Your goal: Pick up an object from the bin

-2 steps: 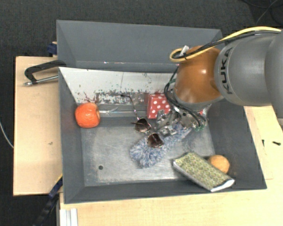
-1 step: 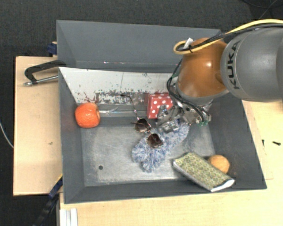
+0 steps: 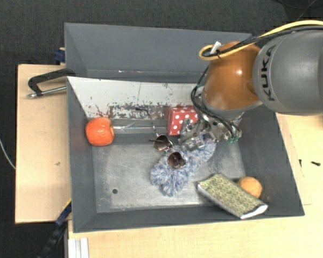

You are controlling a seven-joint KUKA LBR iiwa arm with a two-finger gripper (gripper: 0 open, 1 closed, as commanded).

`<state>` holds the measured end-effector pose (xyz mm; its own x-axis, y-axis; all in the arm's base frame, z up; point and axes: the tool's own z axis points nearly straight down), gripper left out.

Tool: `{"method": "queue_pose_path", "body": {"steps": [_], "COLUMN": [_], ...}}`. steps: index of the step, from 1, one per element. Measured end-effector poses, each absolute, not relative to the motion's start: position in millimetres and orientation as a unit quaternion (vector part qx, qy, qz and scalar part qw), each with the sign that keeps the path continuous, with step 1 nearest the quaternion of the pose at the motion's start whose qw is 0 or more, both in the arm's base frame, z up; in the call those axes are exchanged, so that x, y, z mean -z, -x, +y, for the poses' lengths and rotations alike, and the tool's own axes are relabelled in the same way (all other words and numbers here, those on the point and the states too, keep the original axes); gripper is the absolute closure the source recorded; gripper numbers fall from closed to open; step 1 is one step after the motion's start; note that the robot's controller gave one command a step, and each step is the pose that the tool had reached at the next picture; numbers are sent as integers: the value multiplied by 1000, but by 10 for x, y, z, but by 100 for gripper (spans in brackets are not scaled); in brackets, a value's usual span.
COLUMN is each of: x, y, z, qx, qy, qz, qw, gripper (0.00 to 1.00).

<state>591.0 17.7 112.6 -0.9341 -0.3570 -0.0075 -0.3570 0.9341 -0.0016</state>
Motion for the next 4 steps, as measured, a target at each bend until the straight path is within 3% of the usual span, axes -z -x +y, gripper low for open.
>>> {"method": "queue_pose_path", "body": {"steps": [4], "x": [-1502], "y": [-5916], "z": [184], "qx": [0], "qy": [182], "qz": [983], "qw": [4], "gripper": [100]}}
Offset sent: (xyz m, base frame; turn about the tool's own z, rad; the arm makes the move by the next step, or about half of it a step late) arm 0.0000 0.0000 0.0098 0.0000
